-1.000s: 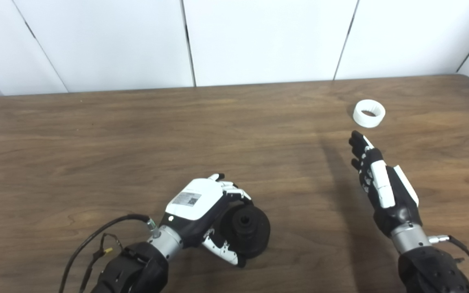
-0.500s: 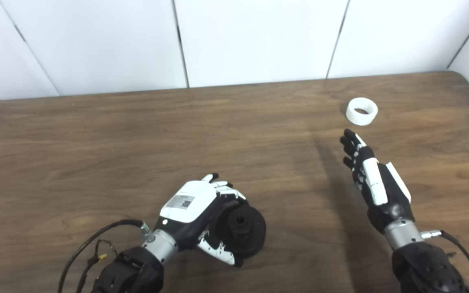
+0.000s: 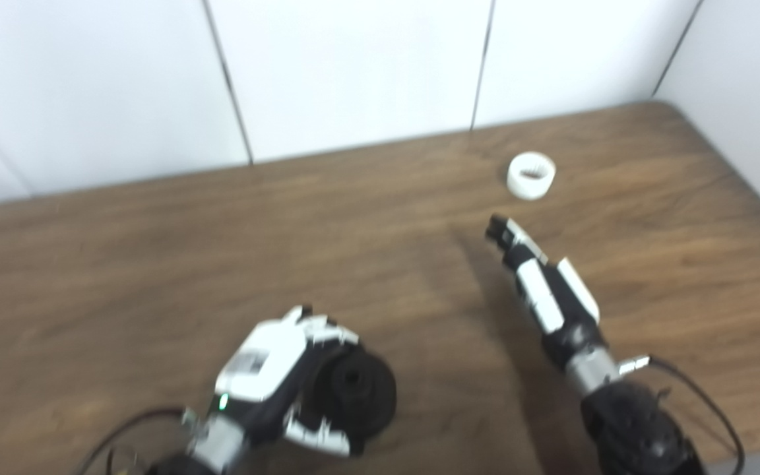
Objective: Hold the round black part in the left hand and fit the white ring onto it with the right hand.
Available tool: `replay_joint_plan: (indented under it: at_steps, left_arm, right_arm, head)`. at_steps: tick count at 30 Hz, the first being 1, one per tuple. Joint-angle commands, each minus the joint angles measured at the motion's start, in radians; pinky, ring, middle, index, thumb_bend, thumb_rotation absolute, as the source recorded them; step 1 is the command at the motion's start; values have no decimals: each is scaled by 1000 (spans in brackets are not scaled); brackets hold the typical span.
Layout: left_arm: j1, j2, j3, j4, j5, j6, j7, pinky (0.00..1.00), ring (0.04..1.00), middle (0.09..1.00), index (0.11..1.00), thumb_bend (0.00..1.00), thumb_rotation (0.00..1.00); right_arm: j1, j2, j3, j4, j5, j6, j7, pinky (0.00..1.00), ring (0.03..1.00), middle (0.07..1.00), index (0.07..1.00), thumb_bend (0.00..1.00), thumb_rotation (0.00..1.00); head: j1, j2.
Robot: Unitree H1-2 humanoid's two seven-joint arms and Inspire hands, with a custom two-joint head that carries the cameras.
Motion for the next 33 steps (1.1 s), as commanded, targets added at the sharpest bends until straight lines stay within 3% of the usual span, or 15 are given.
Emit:
replay_joint_plan:
  at_steps: [1, 10, 19, 21, 22, 23, 25, 27, 33]
  left_arm:
    - [14, 28, 1, 41, 29, -6, -4, 972, 865, 763, 482, 523, 50]
    - [15, 19, -2, 77, 32, -23, 31, 974, 866, 769, 481, 524, 49]
    - [15, 14, -6, 79, 43, -25, 41, 964, 858, 757, 480, 524, 50]
    - [15, 13, -8, 73, 53, -20, 36, 971, 861, 759, 480, 524, 50]
    - [15, 13, -8, 72, 53, -20, 37, 972, 860, 757, 480, 524, 50]
    - [15, 13, -7, 73, 52, -21, 38, 968, 858, 756, 480, 524, 50]
    - [17, 13, -4, 73, 46, -26, 46, 961, 856, 754, 480, 524, 50]
    - [18, 14, -1, 75, 43, -29, 54, 973, 858, 750, 480, 524, 49]
    - [20, 17, 9, 70, 31, -25, 57, 990, 865, 750, 480, 524, 49]
  right_arm:
    - [14, 51, 9, -3, -14, -62, -12, 1000, 991, 936, 938, 716, 1000]
    - [24, 58, 18, 37, -12, -116, -30, 1000, 993, 929, 938, 631, 1000]
    - [28, 47, 13, 42, 5, -149, -22, 1000, 987, 932, 938, 625, 988]
    - [24, 38, 4, 23, 32, -157, -11, 1000, 996, 942, 938, 625, 866]
    - [21, 30, 2, 6, 26, -157, -11, 1000, 994, 952, 940, 619, 737]
    - [15, 19, 0, -16, 4, -150, -13, 992, 985, 953, 940, 626, 677]
    - [-7, -2, -11, -78, -43, -99, -18, 964, 967, 946, 933, 664, 573]
    - [-47, -36, -29, -133, -96, -48, -11, 920, 930, 922, 918, 770, 430]
    - [-220, -199, -63, -203, -297, 113, 79, 868, 902, 895, 905, 893, 310]
  head:
    - [-7, -30]
    - [-4, -75]
    - [-2, -58]
    - [-2, -50]
    - [-3, -45]
    - [-3, -45]
    - [-3, -40]
    - [-10, -37]
    - [-15, -32]
